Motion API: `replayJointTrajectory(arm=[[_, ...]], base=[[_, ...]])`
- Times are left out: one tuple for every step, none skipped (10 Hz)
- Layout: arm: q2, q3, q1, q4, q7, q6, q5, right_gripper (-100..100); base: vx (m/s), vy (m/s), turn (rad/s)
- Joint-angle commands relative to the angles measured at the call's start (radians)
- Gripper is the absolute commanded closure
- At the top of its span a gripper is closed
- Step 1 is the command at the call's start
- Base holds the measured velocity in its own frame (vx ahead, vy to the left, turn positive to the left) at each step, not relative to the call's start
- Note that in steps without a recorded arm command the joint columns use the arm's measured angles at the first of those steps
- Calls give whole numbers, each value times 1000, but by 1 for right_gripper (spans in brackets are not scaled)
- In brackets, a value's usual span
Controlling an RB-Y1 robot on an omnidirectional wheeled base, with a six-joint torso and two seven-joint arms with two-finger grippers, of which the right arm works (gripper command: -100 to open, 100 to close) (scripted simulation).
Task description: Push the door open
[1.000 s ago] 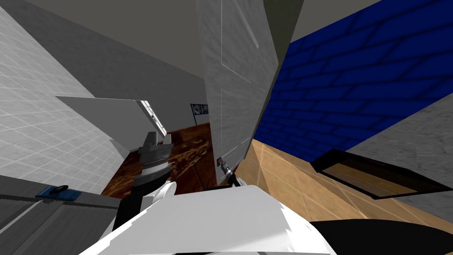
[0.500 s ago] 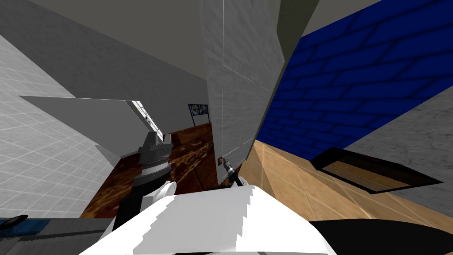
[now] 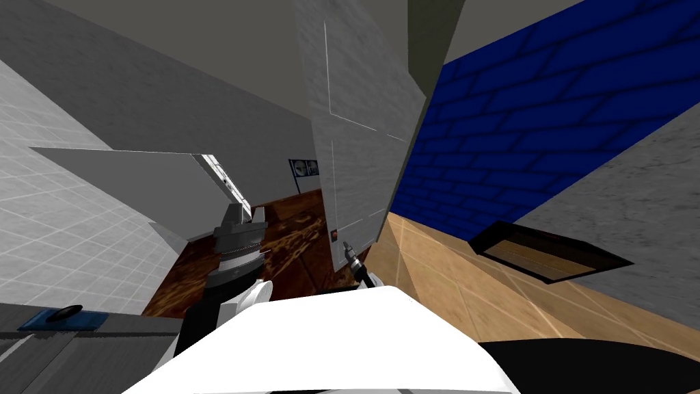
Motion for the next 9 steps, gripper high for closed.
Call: replayJointTrajectory(arm=[[2, 5, 5, -10, -2, 4, 0, -100], [4, 8, 7, -14, -4, 5, 0, -100], [2, 7, 7, -13, -3, 4, 0, -100], [2, 3, 8, -9, -1, 0, 0, -100], [3, 2, 7, -8, 0, -2, -1, -100], [3, 0, 7, -6, 1, -4, -1, -100], [5, -3, 6, -2, 3, -7, -1, -100], [8, -7, 6, 2, 6, -12, -1, -100], [10, -10, 5, 6, 8, -16, -2, -100]], base=[[-238, -81, -40], [-245, -79, -30], [-112, -34, -3], [104, 39, 34], [178, 80, 24], [177, 95, 11], [207, 130, 28], [239, 141, 39], [225, 166, 39]])
